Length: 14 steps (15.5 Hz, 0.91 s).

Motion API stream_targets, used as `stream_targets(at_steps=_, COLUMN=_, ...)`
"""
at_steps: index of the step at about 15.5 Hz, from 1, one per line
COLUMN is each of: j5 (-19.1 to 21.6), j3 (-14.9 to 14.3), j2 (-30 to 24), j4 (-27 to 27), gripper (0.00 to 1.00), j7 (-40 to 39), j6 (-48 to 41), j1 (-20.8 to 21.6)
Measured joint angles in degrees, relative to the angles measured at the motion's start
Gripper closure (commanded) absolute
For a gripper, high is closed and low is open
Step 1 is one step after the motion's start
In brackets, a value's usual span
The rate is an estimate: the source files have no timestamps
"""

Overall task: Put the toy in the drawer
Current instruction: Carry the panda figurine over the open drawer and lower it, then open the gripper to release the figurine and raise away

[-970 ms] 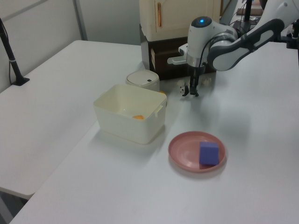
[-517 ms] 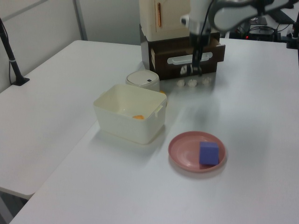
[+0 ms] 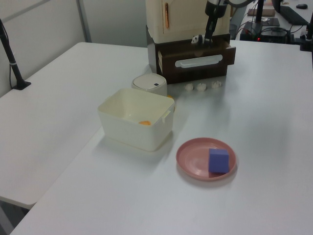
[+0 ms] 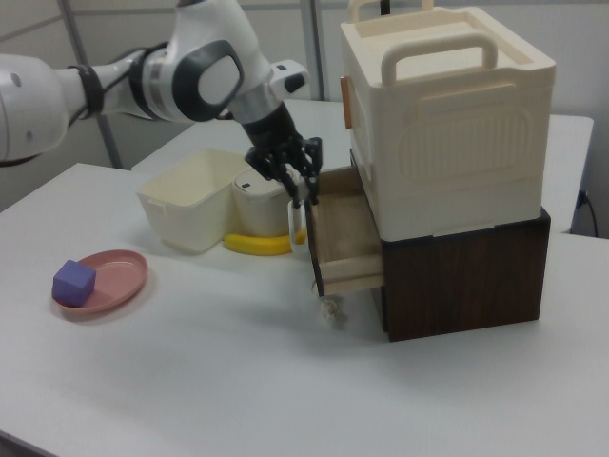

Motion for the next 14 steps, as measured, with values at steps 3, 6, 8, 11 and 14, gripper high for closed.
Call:
stream_targets(at_steps=3, j5=0.0, j3=-0.9, j2=3.1, j4=-0.1, gripper=0.00, j7=-0.2, j6=3.5, j1=-0.4)
stream_targets(at_steps=6, j5=0.0, j3=-1.2, j2=5.3, j4=0.2, gripper=0.00, j7=-0.1, j6=5.2, j1=-0.5)
stream_targets(at_steps=8, j5=0.2, j3=-1.2, j2=5.2, j4=0.4, gripper=0.00, j7=1.5, j6=5.2, j1=-0.4)
stream_targets(at_steps=11, j5=0.5, j3=-0.9, j2=3.7, j4=1.2, gripper=0.00, j7=8.2, j6=1.3, j1=1.2)
stream_targets(at_steps=14, j5=0.5, j3=1.8, j2=0.3, j4=1.5, gripper=0.00, j7=13.0, j6=-9.2, j1=3.3)
